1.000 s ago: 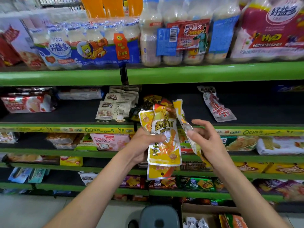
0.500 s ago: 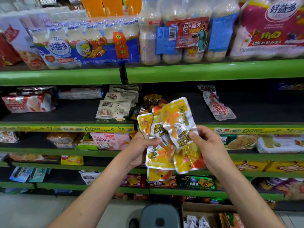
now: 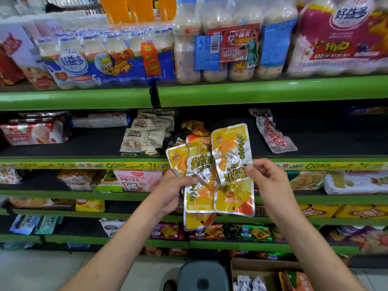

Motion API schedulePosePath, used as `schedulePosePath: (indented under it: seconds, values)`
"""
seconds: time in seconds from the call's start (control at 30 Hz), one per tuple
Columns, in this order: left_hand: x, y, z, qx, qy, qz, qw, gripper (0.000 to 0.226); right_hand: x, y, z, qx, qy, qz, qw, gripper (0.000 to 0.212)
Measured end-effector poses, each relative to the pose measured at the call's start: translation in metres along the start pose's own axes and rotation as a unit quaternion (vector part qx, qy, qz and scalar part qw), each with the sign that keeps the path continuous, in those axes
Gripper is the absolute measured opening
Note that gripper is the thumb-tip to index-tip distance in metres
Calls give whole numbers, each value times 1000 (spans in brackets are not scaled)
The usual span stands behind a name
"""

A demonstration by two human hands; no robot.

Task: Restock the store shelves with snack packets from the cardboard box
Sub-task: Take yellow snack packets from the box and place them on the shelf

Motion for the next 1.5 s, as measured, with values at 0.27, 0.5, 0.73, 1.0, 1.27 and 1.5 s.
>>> schedulePosePath:
  seconds: [0.27, 0.5, 0.73, 1.0, 1.27, 1.5]
  values:
    - [-2, -2, 10, 21, 19, -1, 1000, 34, 65, 3, 15, 59, -258, -223, 938, 35]
    - [10, -10, 42, 60, -57, -33, 996, 17, 85, -15, 58, -90, -551, -384, 735, 16]
    - [-20, -11, 49, 29, -86, 102, 991, 45, 37, 10, 47, -54, -593, -141, 791, 72]
    - [-22, -8, 57, -2, -26, 125, 992, 40, 17, 18, 37, 9, -175, -20, 984, 33]
    - [-30, -5, 48, 22, -85, 114, 990, 31, 19, 0, 42, 91, -91, -27, 991, 59]
    - [-27, -5, 18, -33, -3, 97, 995, 35, 15, 8, 7, -1, 18, -45, 999, 61]
Point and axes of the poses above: each hand's wrist, its own y-axis towards the middle knuckle, its own z-axis out of the palm, x = y × z, the point moved 10 cm from there along y, towards the middle knuckle, and after that the axes turned 7 degrees about -y, right-handed, at the moved point
